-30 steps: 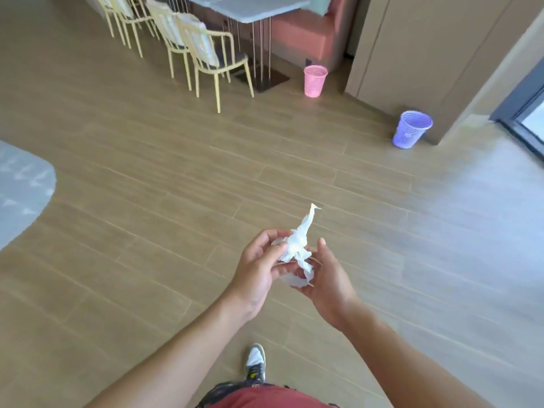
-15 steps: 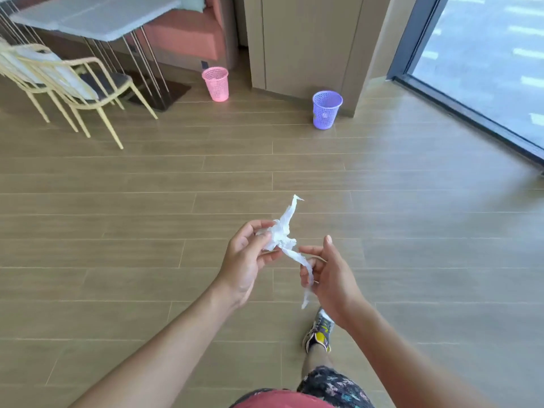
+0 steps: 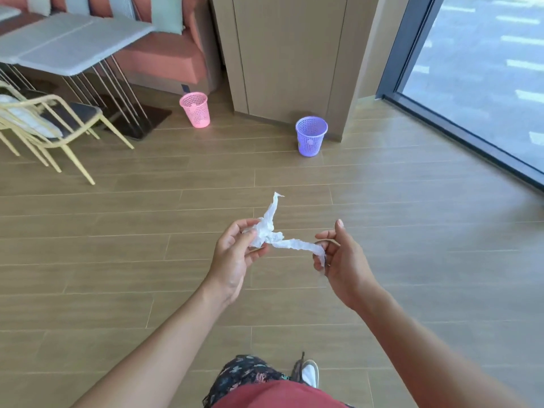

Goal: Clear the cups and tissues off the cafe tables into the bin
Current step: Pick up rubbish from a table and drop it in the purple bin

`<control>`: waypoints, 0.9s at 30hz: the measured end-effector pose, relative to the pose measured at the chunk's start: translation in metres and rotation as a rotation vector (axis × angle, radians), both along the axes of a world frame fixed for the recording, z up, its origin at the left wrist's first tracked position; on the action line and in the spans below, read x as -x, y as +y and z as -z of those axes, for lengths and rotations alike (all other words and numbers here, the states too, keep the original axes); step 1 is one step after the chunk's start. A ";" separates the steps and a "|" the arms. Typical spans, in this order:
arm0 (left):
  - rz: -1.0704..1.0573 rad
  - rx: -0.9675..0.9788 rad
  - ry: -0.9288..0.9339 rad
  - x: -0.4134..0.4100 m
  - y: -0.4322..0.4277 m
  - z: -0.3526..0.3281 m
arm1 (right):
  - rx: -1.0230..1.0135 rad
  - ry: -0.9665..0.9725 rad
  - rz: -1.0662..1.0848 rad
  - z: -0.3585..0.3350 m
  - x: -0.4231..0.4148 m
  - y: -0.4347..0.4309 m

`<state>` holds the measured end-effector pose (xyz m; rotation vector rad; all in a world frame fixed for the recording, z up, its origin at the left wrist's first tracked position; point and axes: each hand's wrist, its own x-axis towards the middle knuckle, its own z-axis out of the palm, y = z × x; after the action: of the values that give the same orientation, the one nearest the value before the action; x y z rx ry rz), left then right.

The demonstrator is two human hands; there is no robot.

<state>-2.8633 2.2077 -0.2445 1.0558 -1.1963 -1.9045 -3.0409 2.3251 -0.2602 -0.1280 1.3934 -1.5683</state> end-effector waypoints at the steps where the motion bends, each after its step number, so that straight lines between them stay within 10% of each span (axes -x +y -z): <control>1: 0.002 0.000 0.005 0.013 -0.012 0.001 | 0.009 -0.007 0.009 0.000 0.014 -0.011; 27: 0.164 -0.011 0.034 0.281 -0.437 0.010 | -0.039 -0.102 0.135 -0.002 0.260 -0.437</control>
<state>-3.1445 1.7711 -0.2547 0.9524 -1.2880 -2.0474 -3.3010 1.8880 -0.2587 0.0697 1.3750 -1.6337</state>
